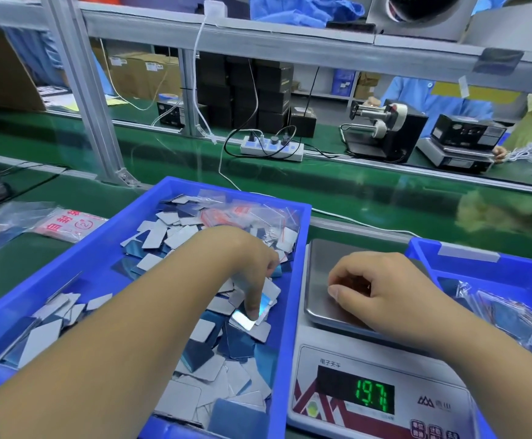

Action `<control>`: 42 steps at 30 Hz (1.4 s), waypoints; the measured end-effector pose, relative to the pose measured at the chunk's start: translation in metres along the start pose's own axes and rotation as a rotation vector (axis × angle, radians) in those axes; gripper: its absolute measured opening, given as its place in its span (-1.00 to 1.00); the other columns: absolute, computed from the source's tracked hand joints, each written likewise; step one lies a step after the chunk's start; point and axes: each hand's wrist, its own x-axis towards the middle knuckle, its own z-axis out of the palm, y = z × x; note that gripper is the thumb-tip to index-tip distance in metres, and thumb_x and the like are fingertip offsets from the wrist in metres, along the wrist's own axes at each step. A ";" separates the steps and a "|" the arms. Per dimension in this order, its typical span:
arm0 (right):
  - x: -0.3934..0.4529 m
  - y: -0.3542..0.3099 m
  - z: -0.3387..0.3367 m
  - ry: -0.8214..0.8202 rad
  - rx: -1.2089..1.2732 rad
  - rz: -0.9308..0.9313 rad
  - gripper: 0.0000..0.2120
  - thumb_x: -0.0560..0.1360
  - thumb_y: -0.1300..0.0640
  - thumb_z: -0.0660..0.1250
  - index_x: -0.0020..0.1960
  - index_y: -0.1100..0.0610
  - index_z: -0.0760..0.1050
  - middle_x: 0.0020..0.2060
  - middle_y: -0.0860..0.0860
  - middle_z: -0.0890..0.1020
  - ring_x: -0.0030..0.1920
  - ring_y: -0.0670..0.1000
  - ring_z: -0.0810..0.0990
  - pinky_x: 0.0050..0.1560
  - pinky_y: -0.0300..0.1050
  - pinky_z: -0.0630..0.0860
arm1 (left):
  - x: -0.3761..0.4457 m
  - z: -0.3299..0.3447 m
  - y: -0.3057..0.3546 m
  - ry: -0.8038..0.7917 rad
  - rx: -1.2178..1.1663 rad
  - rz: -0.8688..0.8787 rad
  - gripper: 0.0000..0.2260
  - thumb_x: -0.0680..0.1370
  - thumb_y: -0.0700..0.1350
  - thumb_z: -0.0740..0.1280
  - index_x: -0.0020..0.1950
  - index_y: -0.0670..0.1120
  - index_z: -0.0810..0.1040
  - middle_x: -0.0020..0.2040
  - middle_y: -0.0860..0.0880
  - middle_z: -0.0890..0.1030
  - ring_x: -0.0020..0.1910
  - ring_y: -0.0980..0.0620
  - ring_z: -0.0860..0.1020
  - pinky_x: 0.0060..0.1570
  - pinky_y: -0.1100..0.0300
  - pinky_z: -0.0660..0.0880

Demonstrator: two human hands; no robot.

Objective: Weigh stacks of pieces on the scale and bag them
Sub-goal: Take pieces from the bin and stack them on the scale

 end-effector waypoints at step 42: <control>-0.005 0.023 -0.042 0.440 0.164 0.255 -0.82 0.48 0.13 0.34 -0.29 -0.03 0.56 -0.47 -0.21 0.54 -0.42 -0.22 0.44 -0.42 -0.42 0.28 | 0.014 0.005 0.094 0.681 -0.713 0.447 -0.55 0.44 -0.06 0.48 0.34 0.08 0.57 0.22 0.13 0.63 0.15 0.18 0.57 0.09 0.32 0.47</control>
